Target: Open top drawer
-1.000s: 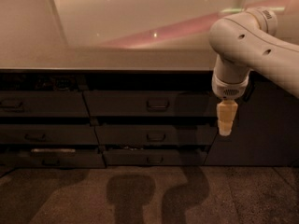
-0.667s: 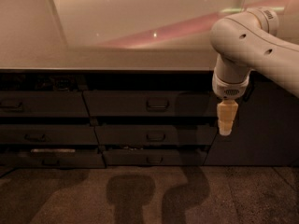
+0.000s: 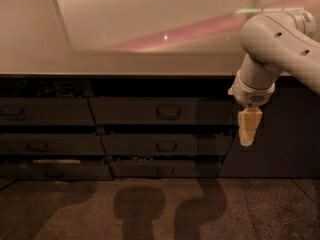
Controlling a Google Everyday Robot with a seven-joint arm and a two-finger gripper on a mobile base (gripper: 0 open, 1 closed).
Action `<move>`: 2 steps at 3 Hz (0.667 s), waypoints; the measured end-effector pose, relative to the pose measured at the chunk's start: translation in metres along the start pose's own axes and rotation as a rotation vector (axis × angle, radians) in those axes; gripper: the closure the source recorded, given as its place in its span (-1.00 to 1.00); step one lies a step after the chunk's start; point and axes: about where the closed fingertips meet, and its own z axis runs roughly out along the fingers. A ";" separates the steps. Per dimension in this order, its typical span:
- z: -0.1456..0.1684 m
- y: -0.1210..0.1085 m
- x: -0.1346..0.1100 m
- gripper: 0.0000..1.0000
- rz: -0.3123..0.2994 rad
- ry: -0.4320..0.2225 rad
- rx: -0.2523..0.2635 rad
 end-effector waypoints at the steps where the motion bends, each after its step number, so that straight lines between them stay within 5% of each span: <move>1: 0.000 0.000 0.000 -1.00 0.000 0.000 0.000; 2: 0.015 -0.016 0.011 -1.00 0.033 0.002 -0.041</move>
Offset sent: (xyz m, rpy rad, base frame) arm 0.0383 -0.0272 -0.0280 0.0052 0.1025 -0.0769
